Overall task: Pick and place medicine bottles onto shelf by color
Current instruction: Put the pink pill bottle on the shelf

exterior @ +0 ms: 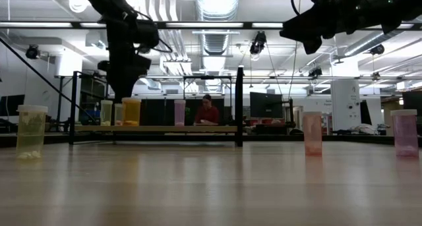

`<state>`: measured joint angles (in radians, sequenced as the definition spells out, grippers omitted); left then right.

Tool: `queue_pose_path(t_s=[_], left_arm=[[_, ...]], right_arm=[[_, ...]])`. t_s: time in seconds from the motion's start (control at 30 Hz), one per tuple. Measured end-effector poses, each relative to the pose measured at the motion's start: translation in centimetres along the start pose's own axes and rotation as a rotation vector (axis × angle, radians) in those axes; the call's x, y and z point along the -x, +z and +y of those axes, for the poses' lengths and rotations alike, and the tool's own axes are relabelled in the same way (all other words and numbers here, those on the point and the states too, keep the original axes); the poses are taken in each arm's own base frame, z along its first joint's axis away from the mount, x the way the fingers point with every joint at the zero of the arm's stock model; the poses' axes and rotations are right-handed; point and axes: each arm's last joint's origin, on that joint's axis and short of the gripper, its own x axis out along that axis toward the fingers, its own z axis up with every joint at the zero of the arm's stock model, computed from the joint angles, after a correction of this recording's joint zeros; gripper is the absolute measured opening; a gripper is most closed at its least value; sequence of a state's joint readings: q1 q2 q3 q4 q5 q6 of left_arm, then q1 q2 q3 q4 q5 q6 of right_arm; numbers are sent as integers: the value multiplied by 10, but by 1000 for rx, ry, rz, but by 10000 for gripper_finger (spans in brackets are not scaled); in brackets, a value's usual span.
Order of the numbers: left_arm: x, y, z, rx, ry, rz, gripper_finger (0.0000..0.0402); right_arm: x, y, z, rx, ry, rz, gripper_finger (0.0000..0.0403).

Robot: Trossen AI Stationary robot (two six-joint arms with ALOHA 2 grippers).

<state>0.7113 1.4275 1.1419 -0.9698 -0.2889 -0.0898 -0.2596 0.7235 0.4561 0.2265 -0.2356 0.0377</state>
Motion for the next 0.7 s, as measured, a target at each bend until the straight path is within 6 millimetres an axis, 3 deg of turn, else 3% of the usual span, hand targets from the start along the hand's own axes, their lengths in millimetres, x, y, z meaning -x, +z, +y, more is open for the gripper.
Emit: queue_pose_path(t_s=[0.13, 0.27, 0.5, 0.7], left_arm=[[23, 2, 5, 31, -9, -94, 195], [51, 6, -1, 81, -69, -308, 195], [106, -4, -42, -10, -279, -662, 195], [149, -26, -87, -151, -489, -858, 195]], right_arm=[[0, 6, 2, -27, 7, -11, 128], [-3, 10, 10, -19, 55, -13, 128], [-16, 16, 28, 26, 150, 54, 128], [-28, 21, 43, 30, 213, 208, 128]])
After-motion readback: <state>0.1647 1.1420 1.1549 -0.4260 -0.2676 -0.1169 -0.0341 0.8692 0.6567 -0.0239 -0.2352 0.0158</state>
